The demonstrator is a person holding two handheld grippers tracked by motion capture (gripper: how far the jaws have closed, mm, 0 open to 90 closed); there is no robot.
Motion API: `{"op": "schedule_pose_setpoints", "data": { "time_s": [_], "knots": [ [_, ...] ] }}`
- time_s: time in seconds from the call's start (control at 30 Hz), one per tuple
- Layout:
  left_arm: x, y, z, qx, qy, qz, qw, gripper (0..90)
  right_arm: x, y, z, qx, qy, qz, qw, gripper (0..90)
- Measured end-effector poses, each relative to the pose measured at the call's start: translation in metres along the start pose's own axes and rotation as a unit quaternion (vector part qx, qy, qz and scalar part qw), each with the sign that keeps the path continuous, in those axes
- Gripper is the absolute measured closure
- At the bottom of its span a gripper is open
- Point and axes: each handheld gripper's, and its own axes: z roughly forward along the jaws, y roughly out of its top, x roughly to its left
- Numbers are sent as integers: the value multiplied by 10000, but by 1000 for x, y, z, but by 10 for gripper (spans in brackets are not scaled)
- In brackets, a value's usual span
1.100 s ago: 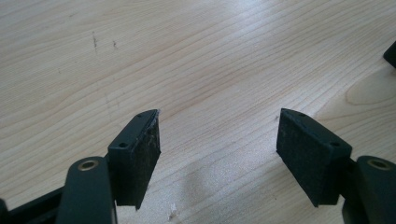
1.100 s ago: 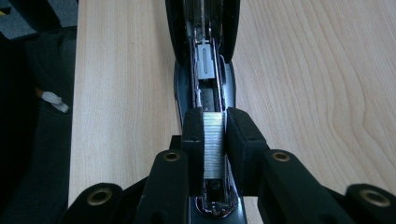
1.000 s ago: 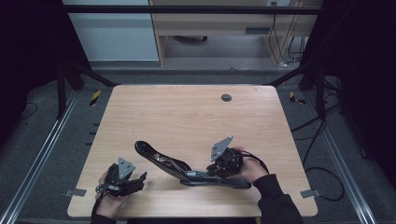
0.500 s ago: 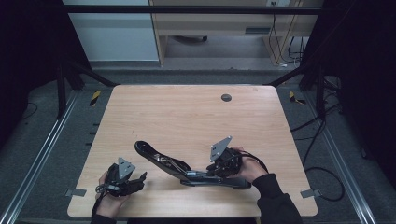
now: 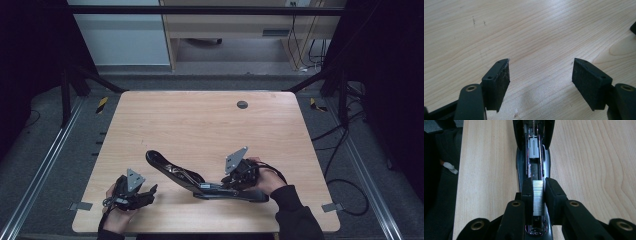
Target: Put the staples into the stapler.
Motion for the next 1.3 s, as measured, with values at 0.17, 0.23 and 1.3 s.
{"op": "schedule_pose_setpoints", "data": {
  "time_s": [0.17, 0.23, 1.3],
  "knots": [
    [0, 0, 0, 2, -3, -2, 10000, 296, 2, 0, 1, 2, 8, -38, 10000, 778],
    [0, 0, 0, 3, -4, -7, 10000, 296, 1, 0, 1, -7, 17, -27, 10000, 778],
    [-1, 0, -2, -53, 20, -23, 10000, 296, 9, -3, -11, -305, -853, 1026, 9906, 564]
  ]
}}
